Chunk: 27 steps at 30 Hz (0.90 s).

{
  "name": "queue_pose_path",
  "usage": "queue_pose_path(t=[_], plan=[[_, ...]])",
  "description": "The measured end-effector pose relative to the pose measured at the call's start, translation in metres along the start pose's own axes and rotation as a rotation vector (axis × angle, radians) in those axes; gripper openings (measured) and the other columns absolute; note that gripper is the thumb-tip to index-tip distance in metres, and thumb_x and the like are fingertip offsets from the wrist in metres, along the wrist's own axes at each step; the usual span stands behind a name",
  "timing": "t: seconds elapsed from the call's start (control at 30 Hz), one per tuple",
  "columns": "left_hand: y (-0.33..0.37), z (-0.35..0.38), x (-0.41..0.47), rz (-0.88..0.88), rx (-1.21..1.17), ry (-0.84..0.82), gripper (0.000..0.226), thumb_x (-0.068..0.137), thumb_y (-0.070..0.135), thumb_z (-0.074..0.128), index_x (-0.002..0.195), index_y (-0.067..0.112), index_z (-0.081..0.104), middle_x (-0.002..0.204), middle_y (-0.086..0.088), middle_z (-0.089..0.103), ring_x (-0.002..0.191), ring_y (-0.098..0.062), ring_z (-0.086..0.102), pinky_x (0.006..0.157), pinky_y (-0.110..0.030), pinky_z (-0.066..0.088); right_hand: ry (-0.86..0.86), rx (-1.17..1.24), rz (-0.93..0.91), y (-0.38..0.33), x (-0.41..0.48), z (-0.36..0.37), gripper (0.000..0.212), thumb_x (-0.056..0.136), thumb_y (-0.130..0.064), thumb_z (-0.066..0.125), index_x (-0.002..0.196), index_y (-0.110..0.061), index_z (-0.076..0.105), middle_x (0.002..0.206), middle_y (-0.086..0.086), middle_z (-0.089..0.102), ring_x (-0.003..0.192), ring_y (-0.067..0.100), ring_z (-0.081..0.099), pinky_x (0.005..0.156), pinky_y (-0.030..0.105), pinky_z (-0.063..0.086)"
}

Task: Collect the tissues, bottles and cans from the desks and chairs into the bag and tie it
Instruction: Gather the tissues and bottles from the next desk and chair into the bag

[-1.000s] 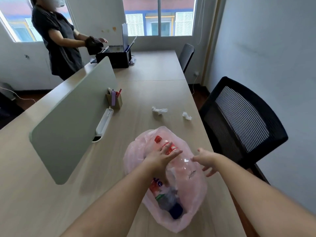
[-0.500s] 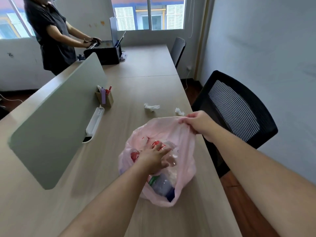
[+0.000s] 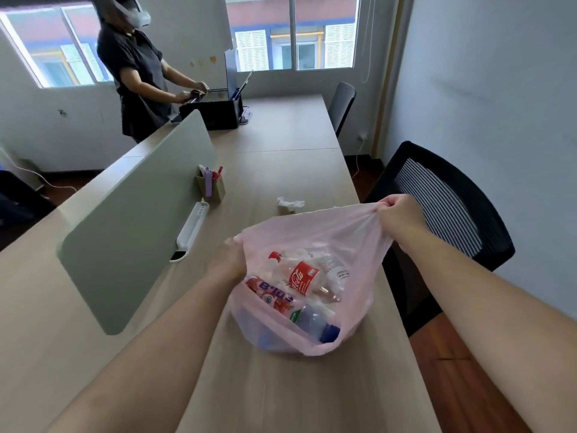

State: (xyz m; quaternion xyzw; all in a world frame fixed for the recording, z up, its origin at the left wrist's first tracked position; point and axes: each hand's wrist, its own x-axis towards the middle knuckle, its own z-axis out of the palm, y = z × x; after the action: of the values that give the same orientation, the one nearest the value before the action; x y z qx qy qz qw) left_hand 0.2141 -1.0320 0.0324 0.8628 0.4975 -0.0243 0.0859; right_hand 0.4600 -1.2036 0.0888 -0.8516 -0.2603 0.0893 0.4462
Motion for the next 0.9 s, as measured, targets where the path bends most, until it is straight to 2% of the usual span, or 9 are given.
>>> queue_pose_path(t=[0.13, 0.23, 0.37, 0.43, 0.5, 0.6, 0.7, 0.8, 0.9], plan=[[-0.006, -0.036, -0.002, -0.011, 0.013, 0.193, 0.059, 0.086, 0.001, 0.040, 0.142, 0.021, 0.040, 0.139, -0.004, 0.049, 0.122, -0.027, 0.053, 0.095, -0.036, 0.046, 0.046, -0.096, -0.044, -0.010, 0.002, -0.009, 0.023, 0.091, -0.014, 0.048, 0.098, -0.008, 0.069, 0.094, 0.009, 0.064, 0.092, 0.026, 0.060, 0.082, 0.039, 0.052], [-0.006, -0.046, -0.007, 0.068, 0.074, 0.108, 0.062, 0.085, 0.004, 0.041, 0.140, 0.033, 0.041, 0.142, 0.004, 0.047, 0.124, -0.021, 0.051, 0.091, -0.033, 0.046, -0.023, -0.193, -0.024, -0.020, 0.001, -0.008, 0.019, 0.084, -0.017, 0.052, 0.087, -0.008, 0.069, 0.093, 0.010, 0.068, 0.089, 0.029, 0.063, 0.080, 0.038, 0.054], [-0.009, -0.048, 0.000, 0.213, 0.053, 0.011, 0.038, 0.083, 0.017, 0.056, 0.112, 0.040, 0.063, 0.151, 0.007, 0.034, 0.129, -0.017, 0.048, 0.089, -0.028, 0.042, -0.409, -0.400, 0.050, -0.033, 0.003, 0.007, 0.038, 0.086, -0.029, 0.053, 0.116, -0.008, 0.061, 0.127, 0.017, 0.059, 0.114, 0.034, 0.056, 0.099, 0.042, 0.047], [-0.009, -0.058, 0.013, 0.332, -0.181, 0.119, 0.015, 0.080, 0.019, 0.065, 0.085, 0.033, 0.069, 0.154, 0.003, 0.028, 0.133, -0.019, 0.044, 0.101, -0.029, 0.038, -0.605, -0.346, 0.131, -0.036, 0.014, 0.013, 0.041, 0.084, -0.041, 0.052, 0.112, -0.014, 0.060, 0.130, 0.012, 0.056, 0.117, 0.031, 0.052, 0.097, 0.045, 0.043], [-0.005, -0.071, 0.034, 0.409, -0.352, 0.277, 0.013, 0.077, 0.016, 0.069, 0.074, 0.027, 0.063, 0.149, -0.002, 0.037, 0.132, -0.020, 0.043, 0.106, -0.028, 0.033, -0.649, -0.158, 0.180, -0.040, 0.036, 0.020, 0.042, 0.085, -0.050, 0.048, 0.115, -0.021, 0.057, 0.131, 0.003, 0.049, 0.125, 0.028, 0.044, 0.098, 0.045, 0.037], [0.003, -0.081, 0.087, 0.393, -0.362, 0.339, 0.012, 0.079, 0.014, 0.066, 0.089, 0.021, 0.064, 0.141, -0.002, 0.043, 0.130, -0.020, 0.042, 0.104, -0.027, 0.030, -0.543, -0.088, 0.100, -0.040, 0.085, 0.042, 0.047, 0.095, -0.047, 0.042, 0.130, -0.016, 0.048, 0.125, 0.004, 0.047, 0.116, 0.024, 0.045, 0.090, 0.036, 0.036], [0.018, -0.069, 0.154, 0.362, -0.274, 0.246, 0.032, 0.080, 0.019, 0.064, 0.112, 0.024, 0.059, 0.142, 0.000, 0.039, 0.125, -0.021, 0.046, 0.105, -0.031, 0.036, -0.428, -0.202, 0.032, -0.024, 0.126, 0.075, 0.039, 0.095, -0.038, 0.049, 0.125, -0.013, 0.052, 0.123, 0.010, 0.057, 0.106, 0.024, 0.054, 0.085, 0.032, 0.041], [0.040, -0.039, 0.223, 0.315, -0.140, 0.095, 0.050, 0.080, 0.027, 0.065, 0.127, 0.032, 0.048, 0.147, 0.001, 0.030, 0.127, -0.024, 0.045, 0.104, -0.039, 0.041, -0.425, -0.340, 0.029, 0.009, 0.168, 0.114, 0.041, 0.093, -0.027, 0.054, 0.132, -0.014, 0.050, 0.134, 0.012, 0.053, 0.118, 0.028, 0.053, 0.096, 0.033, 0.042], [0.062, -0.002, 0.277, 0.340, -0.104, -0.048, 0.065, 0.080, 0.025, 0.065, 0.138, 0.035, 0.037, 0.154, -0.003, 0.019, 0.136, -0.029, 0.035, 0.110, -0.044, 0.035, -0.441, -0.432, -0.017, 0.039, 0.195, 0.149, 0.049, 0.093, -0.022, 0.053, 0.141, -0.020, 0.041, 0.147, 0.009, 0.039, 0.129, 0.027, 0.045, 0.104, 0.030, 0.036]])
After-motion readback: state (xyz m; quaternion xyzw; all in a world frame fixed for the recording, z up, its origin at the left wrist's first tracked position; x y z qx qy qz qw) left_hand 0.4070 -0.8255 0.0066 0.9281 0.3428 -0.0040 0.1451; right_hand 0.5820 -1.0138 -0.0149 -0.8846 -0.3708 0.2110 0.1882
